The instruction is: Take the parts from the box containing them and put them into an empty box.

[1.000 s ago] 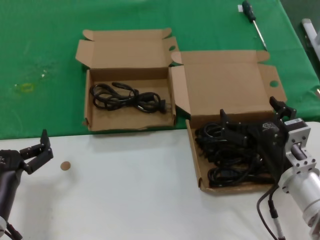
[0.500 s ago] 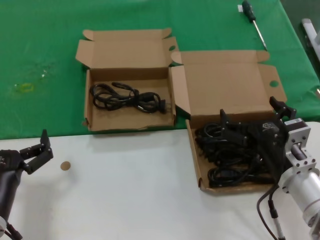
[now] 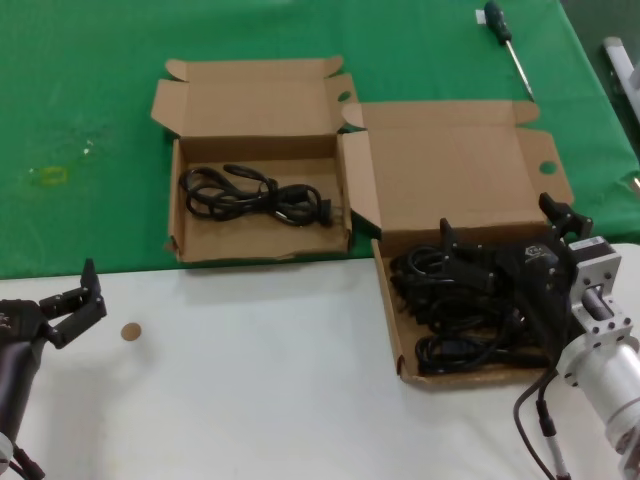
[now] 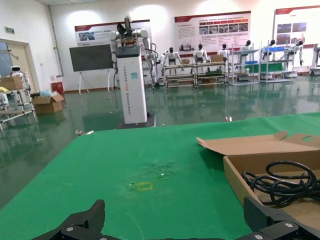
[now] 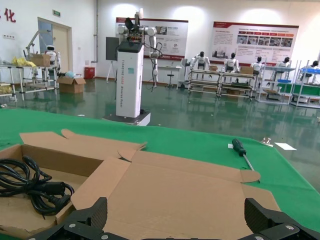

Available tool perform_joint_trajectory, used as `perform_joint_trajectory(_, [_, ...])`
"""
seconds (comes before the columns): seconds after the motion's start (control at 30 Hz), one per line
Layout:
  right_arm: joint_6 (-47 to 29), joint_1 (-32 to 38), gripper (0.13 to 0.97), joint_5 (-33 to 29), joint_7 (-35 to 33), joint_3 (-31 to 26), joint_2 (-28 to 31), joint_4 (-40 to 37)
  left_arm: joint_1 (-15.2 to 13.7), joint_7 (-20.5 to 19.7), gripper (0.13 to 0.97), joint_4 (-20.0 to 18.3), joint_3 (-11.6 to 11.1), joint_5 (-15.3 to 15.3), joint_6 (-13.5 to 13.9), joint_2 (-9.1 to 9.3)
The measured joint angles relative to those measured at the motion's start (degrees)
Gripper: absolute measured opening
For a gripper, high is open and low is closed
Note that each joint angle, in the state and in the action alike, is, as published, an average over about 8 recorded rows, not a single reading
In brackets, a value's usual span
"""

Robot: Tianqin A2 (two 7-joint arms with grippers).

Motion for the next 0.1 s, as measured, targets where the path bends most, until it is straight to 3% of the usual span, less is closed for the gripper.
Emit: perform_joint_trajectory(0.1, [0.0,0.0,0.966,0.0,0.0,0.0,0.0,0.0,0.0,0.0,0.966,0.0,0.0,0.0,0.0,0.00])
